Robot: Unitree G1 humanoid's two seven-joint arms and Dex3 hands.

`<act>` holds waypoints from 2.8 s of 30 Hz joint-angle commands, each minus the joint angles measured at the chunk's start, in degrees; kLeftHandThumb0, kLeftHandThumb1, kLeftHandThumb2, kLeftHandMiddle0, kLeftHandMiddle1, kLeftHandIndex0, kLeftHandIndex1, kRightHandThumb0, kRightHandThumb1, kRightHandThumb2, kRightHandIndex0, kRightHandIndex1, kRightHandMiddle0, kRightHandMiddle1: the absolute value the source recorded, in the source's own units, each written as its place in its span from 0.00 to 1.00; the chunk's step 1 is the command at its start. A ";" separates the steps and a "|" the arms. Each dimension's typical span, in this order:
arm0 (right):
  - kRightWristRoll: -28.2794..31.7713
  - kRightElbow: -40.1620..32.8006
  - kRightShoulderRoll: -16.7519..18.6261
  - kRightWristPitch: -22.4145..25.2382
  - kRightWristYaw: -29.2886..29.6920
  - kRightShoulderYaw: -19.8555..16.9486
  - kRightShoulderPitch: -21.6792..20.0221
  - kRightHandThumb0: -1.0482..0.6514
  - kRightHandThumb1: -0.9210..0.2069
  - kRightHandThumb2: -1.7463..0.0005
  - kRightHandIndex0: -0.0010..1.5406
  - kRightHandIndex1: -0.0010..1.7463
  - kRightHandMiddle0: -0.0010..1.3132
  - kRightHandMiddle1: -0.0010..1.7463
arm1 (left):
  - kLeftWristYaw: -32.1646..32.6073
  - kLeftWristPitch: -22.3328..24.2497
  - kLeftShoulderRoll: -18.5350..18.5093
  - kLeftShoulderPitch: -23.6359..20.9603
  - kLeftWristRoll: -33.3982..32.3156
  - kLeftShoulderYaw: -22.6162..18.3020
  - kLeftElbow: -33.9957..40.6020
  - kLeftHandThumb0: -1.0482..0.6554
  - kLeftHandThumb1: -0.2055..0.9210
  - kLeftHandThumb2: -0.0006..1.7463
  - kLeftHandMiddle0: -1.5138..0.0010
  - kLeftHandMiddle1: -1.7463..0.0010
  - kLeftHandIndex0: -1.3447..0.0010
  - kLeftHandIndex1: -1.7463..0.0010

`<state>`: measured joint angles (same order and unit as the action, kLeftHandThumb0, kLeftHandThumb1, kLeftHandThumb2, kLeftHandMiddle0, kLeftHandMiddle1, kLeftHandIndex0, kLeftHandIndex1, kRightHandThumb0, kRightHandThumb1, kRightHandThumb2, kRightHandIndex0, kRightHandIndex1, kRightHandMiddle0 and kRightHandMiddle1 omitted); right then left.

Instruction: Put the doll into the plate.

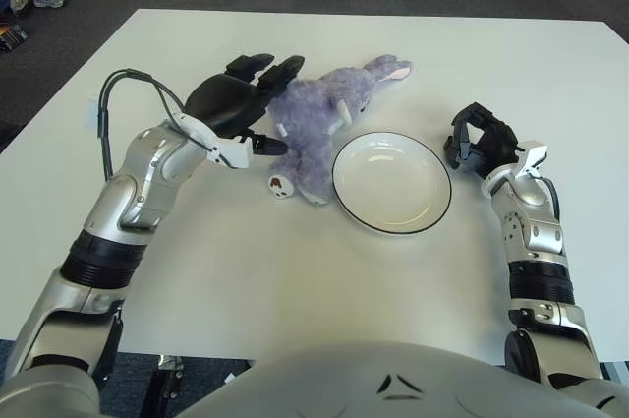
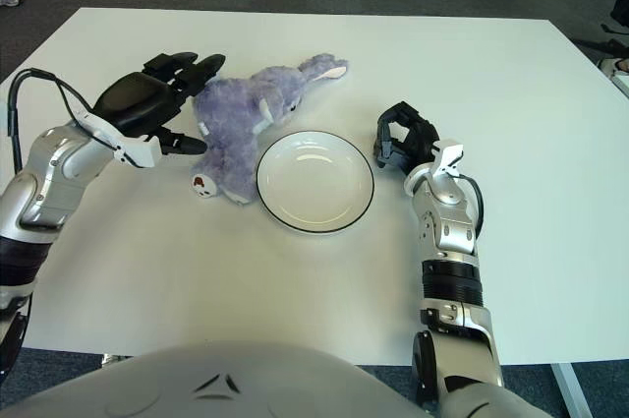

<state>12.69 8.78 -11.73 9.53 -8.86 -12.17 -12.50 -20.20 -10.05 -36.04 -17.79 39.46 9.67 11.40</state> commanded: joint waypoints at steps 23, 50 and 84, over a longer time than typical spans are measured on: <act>0.11 -0.58 -0.37 2.60 -0.44 -0.05 1.10 0.36 0.39 0.36 0.79 1.00 0.37 1.00 | 2.06 2.33 5.93 -5.14 3.60 4.86 -6.41 0.02 1.00 0.26 1.00 0.78 1.00 0.99; 0.17 -1.97 -0.51 3.88 -0.79 0.01 1.52 0.36 0.38 0.37 0.79 1.00 0.36 1.00 | 5.90 2.29 8.93 -9.69 8.57 9.35 -13.69 0.00 1.00 0.30 1.00 0.64 1.00 0.84; 0.33 -2.51 -1.14 3.77 -3.19 -0.04 2.00 0.36 0.39 0.36 0.80 1.00 0.37 1.00 | 6.42 -10.32 9.23 -16.19 2.99 13.90 -27.13 0.30 0.54 0.54 0.72 0.02 1.00 0.24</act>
<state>12.74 6.21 -12.48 12.43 -11.70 -12.15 -11.56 -11.33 -18.39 -26.09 -32.81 43.32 22.10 -13.15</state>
